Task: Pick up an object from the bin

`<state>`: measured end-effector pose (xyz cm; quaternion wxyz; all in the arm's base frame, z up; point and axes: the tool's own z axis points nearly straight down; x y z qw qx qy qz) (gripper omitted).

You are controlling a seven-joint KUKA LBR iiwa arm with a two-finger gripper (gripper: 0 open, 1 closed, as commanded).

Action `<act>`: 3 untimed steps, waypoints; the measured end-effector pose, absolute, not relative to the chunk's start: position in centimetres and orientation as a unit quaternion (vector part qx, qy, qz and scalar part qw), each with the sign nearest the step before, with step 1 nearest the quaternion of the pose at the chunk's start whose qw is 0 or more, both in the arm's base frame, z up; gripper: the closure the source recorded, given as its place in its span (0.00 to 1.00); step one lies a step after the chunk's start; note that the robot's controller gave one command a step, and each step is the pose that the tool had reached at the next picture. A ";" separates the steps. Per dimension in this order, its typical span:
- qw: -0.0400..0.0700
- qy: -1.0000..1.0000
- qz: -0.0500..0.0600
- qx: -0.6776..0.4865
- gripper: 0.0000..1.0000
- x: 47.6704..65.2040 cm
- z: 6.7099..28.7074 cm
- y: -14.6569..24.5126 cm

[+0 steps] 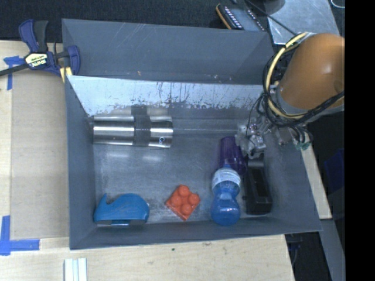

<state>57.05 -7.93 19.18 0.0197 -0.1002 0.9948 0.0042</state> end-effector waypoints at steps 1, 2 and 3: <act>0.027 0.995 0.004 -0.097 1.00 56.8 23.5 -7.8; 0.024 0.987 0.002 -0.157 1.00 54.2 14.6 -8.3; 0.031 0.987 0.002 -0.158 0.00 50.3 12.7 -8.7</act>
Offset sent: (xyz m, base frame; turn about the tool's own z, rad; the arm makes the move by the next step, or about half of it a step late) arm -0.0414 -0.0056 -0.0871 -0.1708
